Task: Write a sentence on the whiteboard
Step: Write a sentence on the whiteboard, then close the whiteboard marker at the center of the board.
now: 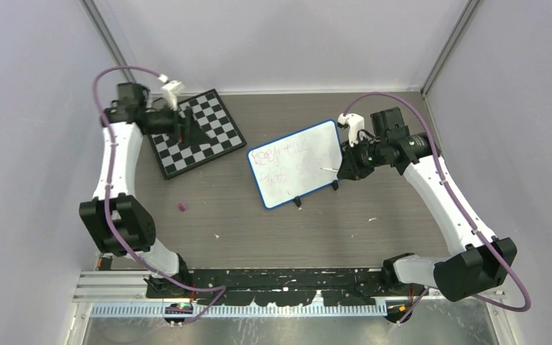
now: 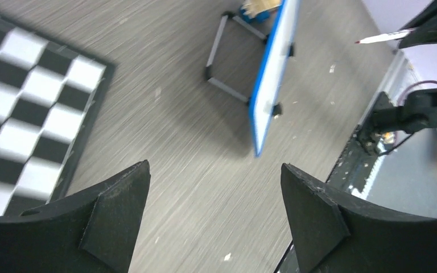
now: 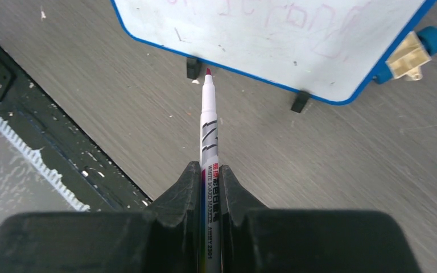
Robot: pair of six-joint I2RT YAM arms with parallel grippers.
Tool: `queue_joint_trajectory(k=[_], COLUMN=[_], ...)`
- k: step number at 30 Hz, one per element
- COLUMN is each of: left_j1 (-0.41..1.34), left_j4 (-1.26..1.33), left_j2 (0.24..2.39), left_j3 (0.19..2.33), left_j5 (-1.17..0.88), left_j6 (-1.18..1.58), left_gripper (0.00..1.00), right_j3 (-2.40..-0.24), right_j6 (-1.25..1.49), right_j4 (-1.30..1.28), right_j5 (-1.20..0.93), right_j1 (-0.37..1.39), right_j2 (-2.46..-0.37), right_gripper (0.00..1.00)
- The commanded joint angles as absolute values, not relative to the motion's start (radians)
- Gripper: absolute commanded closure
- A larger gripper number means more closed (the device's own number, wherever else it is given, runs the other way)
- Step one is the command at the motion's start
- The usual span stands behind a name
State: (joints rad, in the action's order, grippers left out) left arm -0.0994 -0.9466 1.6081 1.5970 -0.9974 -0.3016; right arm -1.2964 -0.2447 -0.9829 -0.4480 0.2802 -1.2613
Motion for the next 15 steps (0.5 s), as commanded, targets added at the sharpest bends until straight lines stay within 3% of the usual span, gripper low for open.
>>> queue_joint_trajectory(k=[1,6,15], left_j1=[-0.272,-0.369,-0.316], left_j4=[-1.252,-1.259,-1.051], left_j2=[1.565,1.563,1.433], left_j3=[1.550,1.444,1.157], left_j5=[-0.963,-0.769,-0.459], left_j6=[-0.573,-0.669,-0.693], left_gripper=[0.16,0.22,0.26], right_j3=[-1.248,-1.211,-1.189], right_j6=[-0.198,-0.179,-0.153], right_j4=[-0.900,-0.880,-0.894], right_j5=[-0.540,-0.588,-0.602], right_j1=[0.279,0.281,0.281], right_j2=[-1.254,-1.271,-1.238], right_gripper=[1.00,1.00,1.00])
